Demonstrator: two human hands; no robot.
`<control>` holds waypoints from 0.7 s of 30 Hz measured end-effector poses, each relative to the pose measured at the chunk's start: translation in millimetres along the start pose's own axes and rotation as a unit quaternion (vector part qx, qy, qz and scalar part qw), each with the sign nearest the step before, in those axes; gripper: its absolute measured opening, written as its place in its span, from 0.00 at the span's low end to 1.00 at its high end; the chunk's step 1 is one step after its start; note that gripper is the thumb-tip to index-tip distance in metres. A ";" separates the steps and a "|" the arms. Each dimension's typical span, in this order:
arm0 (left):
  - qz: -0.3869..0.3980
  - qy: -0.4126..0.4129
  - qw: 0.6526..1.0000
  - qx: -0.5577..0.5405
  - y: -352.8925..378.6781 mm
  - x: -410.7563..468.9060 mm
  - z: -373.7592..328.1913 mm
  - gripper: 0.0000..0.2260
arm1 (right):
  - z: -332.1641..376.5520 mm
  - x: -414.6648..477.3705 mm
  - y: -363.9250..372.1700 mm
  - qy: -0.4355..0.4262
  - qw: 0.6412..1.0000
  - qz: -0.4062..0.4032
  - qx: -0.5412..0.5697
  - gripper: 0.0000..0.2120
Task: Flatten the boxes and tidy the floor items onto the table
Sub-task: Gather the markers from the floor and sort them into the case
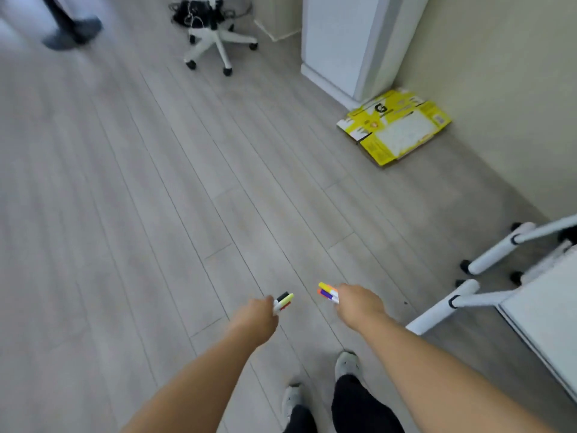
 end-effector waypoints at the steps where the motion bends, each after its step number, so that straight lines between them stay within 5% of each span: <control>1: -0.013 0.016 1.000 0.008 -18.2 -14.1 -20.5 0.10 | -14.6 -21.7 -17.8 0.010 1.000 -0.013 0.010 0.12; 12: -0.041 0.226 0.958 0.174 -121.7 -78.8 -284.2 0.12 | -216.2 -178.4 -106.4 0.131 0.979 -0.081 0.132 0.12; 21: 0.027 0.314 0.917 0.244 -43.5 -43.3 -512.7 0.13 | -449.3 -203.1 -78.8 0.258 0.937 -0.111 0.206 0.10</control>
Point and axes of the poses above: each hand's wrist, its own x-axis towards the middle knuckle, its own y-axis out of the palm, z = x × y, the point moved 6 cm from there along x, towards the middle knuckle, and after that the axes turned 10 degrees about y, right-handed, at the moved point
